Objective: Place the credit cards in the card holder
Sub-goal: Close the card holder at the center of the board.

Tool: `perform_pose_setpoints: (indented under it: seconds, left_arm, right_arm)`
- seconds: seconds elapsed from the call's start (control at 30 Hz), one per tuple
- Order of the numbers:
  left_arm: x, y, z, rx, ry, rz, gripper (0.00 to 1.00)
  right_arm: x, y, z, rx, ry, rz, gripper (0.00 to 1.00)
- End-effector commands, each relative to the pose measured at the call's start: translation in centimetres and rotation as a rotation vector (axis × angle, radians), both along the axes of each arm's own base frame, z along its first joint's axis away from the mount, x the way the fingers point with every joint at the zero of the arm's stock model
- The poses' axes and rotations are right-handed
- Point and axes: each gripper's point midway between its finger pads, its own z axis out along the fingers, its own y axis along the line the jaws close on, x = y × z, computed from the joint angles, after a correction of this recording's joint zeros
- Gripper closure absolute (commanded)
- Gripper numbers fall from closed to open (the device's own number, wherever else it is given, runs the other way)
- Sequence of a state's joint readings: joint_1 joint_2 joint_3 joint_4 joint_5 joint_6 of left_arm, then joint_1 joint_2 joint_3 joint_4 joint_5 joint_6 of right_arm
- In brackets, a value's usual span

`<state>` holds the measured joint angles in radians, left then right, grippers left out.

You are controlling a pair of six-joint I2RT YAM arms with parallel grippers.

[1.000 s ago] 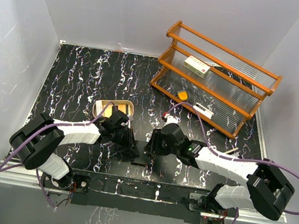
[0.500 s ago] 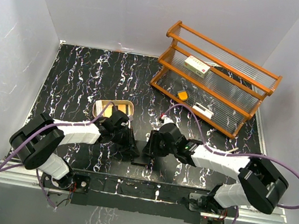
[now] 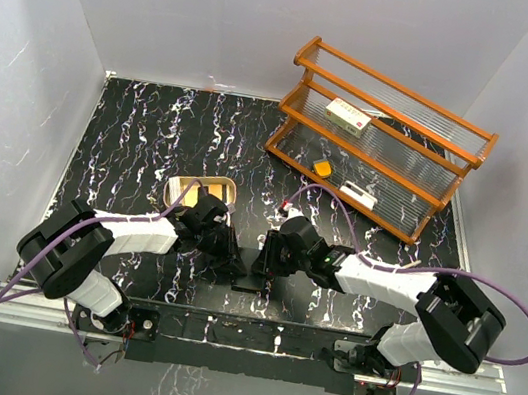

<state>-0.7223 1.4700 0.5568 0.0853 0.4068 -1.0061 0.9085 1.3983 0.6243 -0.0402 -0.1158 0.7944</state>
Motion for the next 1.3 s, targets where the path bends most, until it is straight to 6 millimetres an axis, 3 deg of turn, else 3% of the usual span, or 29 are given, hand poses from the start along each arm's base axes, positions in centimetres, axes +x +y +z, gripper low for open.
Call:
perform_pose_setpoints:
  seconds: [0.0,0.8,1.27]
  left_arm:
    - [-0.8,2.9,-3.5,0.178,0.027,0.028,0.99]
    - [-1.0,3.0,-4.0,0.187,0.038,0.023,1.00]
    - [-1.2,3.1,-4.3,0.187,0.042,0.021,1.00]
  right_arm:
    - [0.7,0.5,0.3,0.022,-0.021,-0.012,0.79]
    - [0.7,-0.5,-2.4,-0.125,0.051,-0.026,0.95]
    - [-0.5,-2.5,-6.6,-0.337,0.183,-0.018,0.98]
